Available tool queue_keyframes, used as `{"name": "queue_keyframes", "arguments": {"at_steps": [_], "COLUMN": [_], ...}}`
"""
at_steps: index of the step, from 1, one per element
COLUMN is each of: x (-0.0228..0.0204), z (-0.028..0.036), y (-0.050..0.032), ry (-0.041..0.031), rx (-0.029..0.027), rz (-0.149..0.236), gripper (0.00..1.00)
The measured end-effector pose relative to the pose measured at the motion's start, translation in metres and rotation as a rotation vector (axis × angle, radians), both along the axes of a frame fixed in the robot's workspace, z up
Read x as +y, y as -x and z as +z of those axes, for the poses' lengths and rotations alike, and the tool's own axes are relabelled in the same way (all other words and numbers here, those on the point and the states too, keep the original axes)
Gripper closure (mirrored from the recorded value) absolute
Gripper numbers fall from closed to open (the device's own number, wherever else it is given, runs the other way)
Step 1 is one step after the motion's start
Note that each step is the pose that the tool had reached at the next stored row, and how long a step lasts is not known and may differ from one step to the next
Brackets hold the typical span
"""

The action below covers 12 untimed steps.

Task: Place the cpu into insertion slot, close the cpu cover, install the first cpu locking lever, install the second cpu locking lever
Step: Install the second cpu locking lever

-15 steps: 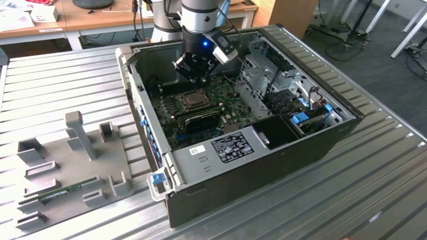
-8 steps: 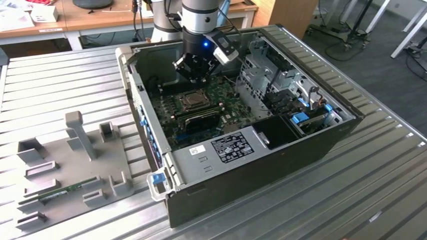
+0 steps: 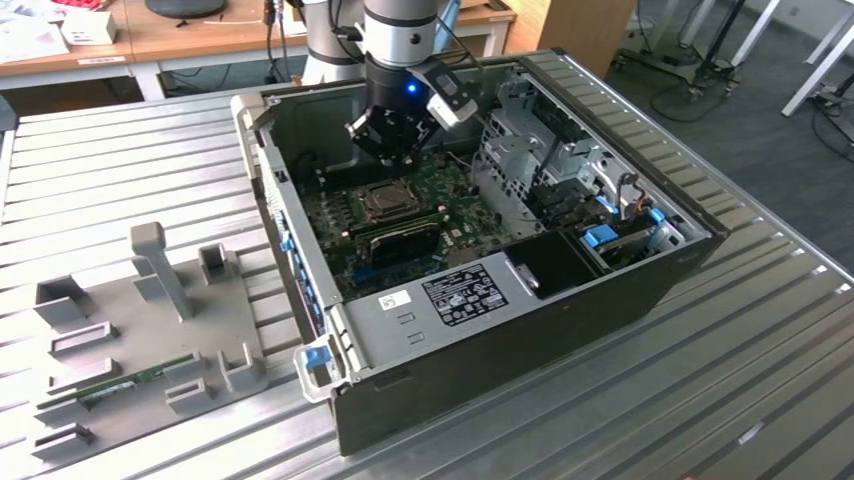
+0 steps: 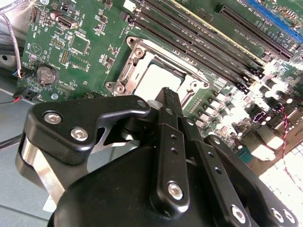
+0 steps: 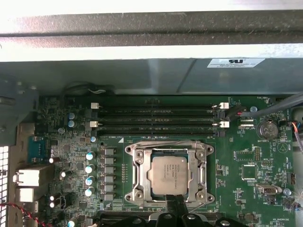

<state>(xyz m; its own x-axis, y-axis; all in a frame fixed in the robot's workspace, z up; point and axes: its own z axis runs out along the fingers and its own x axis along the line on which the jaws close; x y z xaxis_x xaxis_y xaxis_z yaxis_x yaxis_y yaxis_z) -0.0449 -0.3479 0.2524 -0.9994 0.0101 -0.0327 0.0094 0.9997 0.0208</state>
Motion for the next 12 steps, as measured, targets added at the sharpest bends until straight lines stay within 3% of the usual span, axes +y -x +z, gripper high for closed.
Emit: {"name": "queue_keyframes", "arguments": {"at_steps": [12], "x": [-0.0024], "z": [-0.0001], "y": [0.0000], "ry": [-0.0001], "rx": [-0.0001], "rz": [0.000], "gripper": [0.90]}}
